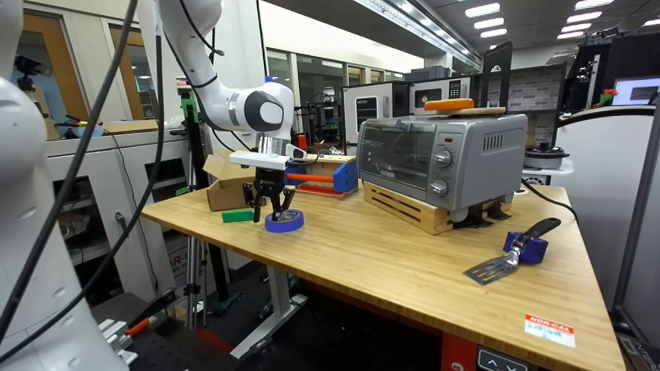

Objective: Place the book, blue masking tape, and green block in the box

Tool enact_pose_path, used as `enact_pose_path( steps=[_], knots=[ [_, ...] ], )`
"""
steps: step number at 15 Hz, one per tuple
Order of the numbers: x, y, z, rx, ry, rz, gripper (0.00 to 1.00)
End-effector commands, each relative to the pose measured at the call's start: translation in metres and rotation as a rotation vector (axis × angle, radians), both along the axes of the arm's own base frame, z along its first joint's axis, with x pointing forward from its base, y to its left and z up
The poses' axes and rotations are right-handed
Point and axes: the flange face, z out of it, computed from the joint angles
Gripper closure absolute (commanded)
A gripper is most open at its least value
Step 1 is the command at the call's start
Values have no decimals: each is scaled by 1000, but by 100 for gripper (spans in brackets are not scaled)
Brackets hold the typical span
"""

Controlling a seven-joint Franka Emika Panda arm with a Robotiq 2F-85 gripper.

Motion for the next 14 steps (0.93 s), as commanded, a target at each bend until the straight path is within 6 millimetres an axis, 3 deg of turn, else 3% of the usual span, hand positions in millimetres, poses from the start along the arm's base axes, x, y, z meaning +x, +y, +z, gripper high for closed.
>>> enact_pose_path(
  steps=[1,3,5,8,11,14],
  knots=[
    [5,0,3,8,-26,12,81],
    [7,-1,8,7,-37,11,95],
    [9,-3,14,4,-47,9,100],
    [9,-3,26,-2,-71,13,96],
    [7,3,52,-40,-119,54,96],
    [1,28,88,-82,-185,162,96]
  ],
)
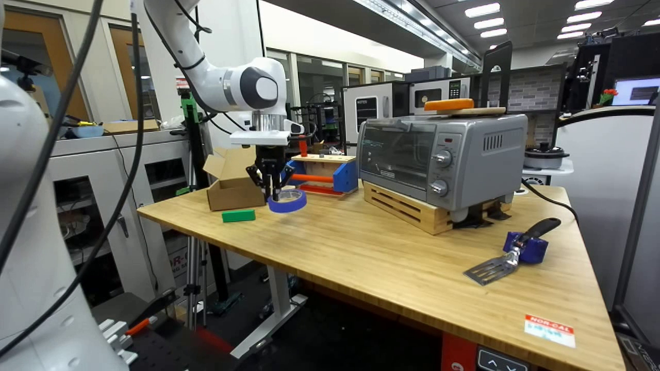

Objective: Place the book, blue masking tape, and green block in the box

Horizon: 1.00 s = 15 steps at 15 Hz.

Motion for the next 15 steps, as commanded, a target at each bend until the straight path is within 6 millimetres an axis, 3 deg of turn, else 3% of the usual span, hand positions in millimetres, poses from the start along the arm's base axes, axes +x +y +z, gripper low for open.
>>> enact_pose_path(
  steps=[1,5,7,15],
  knots=[
    [-16,32,40,-62,-75,128,96],
    [-28,102,78,-54,-156,310,96],
    [-33,123,88,-54,-185,373,96],
    [-28,134,93,-68,-189,496,96]
  ],
)
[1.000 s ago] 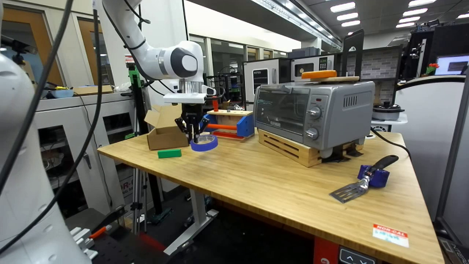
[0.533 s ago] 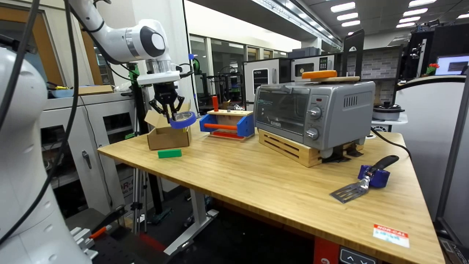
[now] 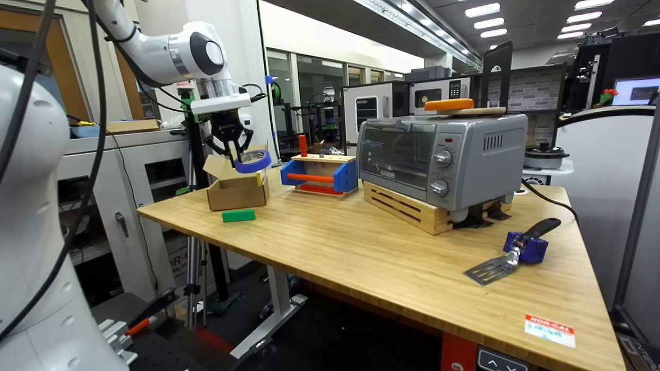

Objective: Place the book, blue masking tape, and green block in the box

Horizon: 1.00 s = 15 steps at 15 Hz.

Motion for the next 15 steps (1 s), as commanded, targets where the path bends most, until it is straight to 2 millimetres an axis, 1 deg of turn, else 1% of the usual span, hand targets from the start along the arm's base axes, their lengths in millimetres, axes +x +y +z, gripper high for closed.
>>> enact_pose_path(
  steps=[1,4,8,12,15],
  knots=[
    [6,7,3,-26,8,69,96],
    [8,22,11,-31,0,126,96],
    [10,50,16,-49,-5,211,96],
    [20,71,11,-58,13,279,96],
    [34,85,6,-85,23,325,96]
  ],
)
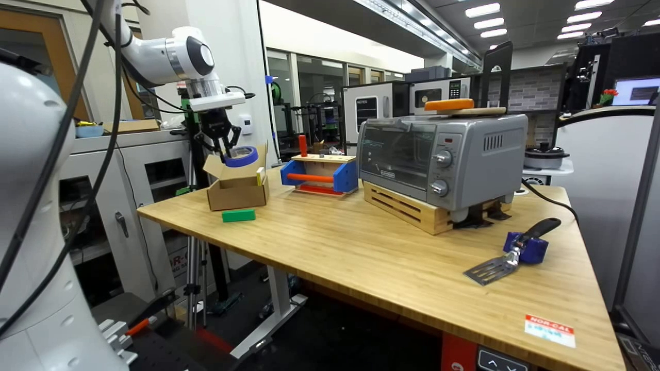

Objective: Place the book, blue masking tape, and green block in the box

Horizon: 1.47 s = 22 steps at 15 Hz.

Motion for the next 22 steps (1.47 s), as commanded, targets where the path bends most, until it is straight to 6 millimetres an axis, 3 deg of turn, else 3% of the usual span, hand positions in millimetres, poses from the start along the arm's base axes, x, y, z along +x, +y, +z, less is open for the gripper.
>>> enact_pose_path(
  steps=[1,8,13,22],
  knots=[
    [20,15,0,-57,16,75,96],
    [31,48,-14,-97,67,171,96],
    [33,49,-35,-105,128,173,96],
    [32,63,-49,-83,187,223,96]
  ],
)
